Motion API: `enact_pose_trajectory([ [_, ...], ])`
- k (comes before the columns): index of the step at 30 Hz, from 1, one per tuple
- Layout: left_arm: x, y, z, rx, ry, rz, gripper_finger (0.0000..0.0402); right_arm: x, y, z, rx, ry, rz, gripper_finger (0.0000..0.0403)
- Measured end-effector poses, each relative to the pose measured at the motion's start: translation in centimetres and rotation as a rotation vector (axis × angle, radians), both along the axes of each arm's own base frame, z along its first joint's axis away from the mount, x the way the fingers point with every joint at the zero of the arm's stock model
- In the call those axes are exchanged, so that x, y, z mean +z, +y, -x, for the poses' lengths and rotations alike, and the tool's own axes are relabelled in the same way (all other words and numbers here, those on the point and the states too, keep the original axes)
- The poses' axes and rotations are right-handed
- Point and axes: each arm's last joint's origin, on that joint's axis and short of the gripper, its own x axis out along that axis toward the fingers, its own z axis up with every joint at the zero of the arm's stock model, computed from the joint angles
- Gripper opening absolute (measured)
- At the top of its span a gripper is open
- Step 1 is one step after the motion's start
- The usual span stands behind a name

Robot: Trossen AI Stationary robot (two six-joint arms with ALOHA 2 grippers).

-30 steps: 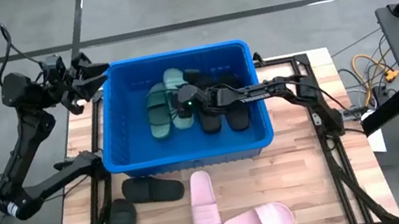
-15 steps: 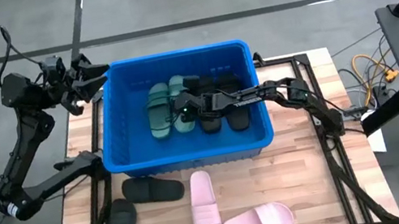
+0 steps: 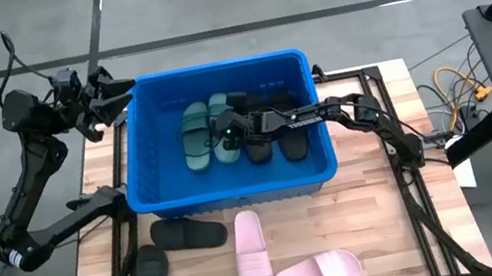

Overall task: Pick and place slides into bin
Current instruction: Put the green slide into the blue bin

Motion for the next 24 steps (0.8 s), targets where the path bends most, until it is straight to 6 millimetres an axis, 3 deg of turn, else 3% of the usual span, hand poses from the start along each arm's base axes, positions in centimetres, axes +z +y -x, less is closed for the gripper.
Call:
enact_pose_trajectory([
  [24,-0.10,0.05,-0.03,0.000,0.002,0.003,0.0193,-0.22,-0.32,0.11,0.033,-0.015,-0.075,0.0064],
])
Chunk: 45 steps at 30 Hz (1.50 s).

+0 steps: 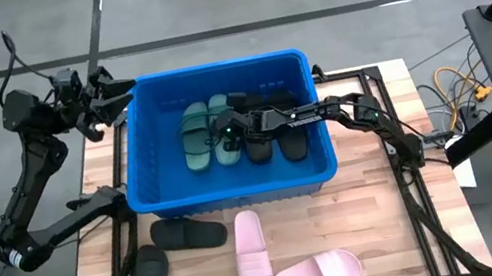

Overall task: Pick and place slides into bin
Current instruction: Put the green slide into the blue bin

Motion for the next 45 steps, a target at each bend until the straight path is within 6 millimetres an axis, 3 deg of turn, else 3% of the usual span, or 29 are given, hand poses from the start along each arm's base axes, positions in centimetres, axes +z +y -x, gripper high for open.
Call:
enact_pose_trajectory([
  [20,-0.1,0.0,0.0,0.000,0.001,0.002,0.0193,0.2,0.0,0.4,-0.027,-0.089,-0.178,0.0201],
  [31,-0.1,0.0,0.0,-0.003,0.002,0.000,0.0193,3.2,0.0,0.0,0.026,-0.098,-0.240,0.0177],
  [37,0.0,-0.2,0.1,-0.023,0.008,-0.005,0.0193,3.1,0.0,-0.5,0.112,-0.090,-0.289,0.0156],
  [45,0.1,-0.6,0.3,-0.028,0.002,-0.018,0.0193,5.4,0.1,-0.8,0.033,-0.203,-0.420,0.0165],
])
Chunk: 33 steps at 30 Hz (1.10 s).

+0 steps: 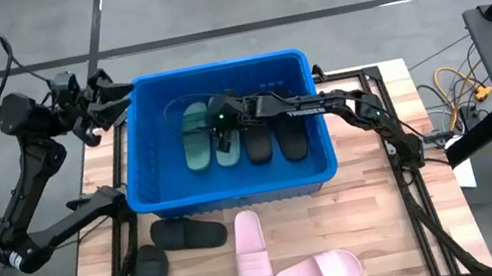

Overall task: Pick and place slides into bin
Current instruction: Put the green slide into the blue bin, then put the left pink slide into the blue bin

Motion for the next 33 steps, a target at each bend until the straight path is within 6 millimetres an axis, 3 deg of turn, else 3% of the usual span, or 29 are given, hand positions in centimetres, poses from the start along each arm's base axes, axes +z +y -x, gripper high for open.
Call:
enact_pose_trajectory([
  [5,0.0,-0.1,0.0,0.000,0.000,-0.001,0.0193,3.1,-0.3,-0.3,-0.012,-0.058,0.003,0.0144],
  [9,-0.2,0.0,0.0,0.000,0.008,0.011,0.0193,4.1,-1.5,0.1,-0.037,-0.059,0.006,0.0094],
  [13,-0.7,-0.1,0.1,0.000,0.044,0.064,0.0193,3.1,-3.2,1.0,-0.076,-0.017,-0.038,0.0022],
  [25,-0.9,-0.6,0.4,0.000,0.051,0.074,0.0193,-3.4,-5.1,2.7,-0.067,0.078,-0.216,0.0009],
  [33,-0.9,-0.4,0.3,0.002,0.054,0.079,0.0193,-1.0,-5.1,2.2,-0.068,0.066,-0.208,0.0008],
])
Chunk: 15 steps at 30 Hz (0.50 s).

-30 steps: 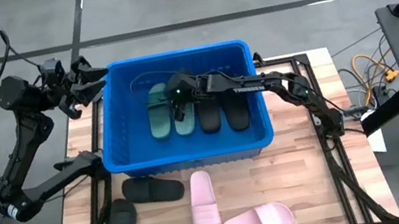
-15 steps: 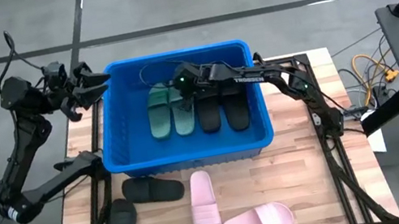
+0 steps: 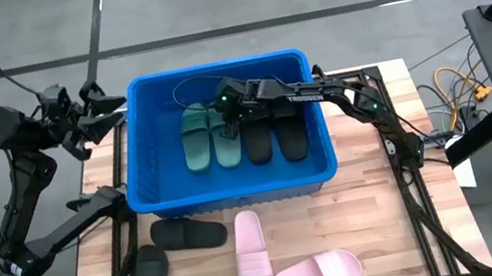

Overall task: Pick and place slides into bin
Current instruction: Put the left pink slide into the blue bin

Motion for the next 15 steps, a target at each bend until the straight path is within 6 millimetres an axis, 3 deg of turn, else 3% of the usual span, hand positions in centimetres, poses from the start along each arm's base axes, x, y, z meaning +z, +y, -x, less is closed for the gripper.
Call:
enact_pose_trajectory([
  [3,0.0,-0.1,0.0,0.000,-0.001,-0.001,0.0193,1.0,-0.1,-0.1,-0.042,-0.009,0.005,0.0008],
  [6,0.0,0.0,0.0,0.001,0.000,0.000,0.0193,3.4,0.0,-0.3,-0.052,-0.068,0.021,0.0008],
  [11,0.0,0.0,0.0,0.003,0.000,-0.008,0.0193,9.1,1.4,-0.8,-0.032,-0.235,0.047,0.0008],
  [15,0.0,-0.2,0.1,0.010,-0.002,-0.042,0.0193,14.3,4.0,-0.8,0.072,-0.381,0.069,0.0008],
])
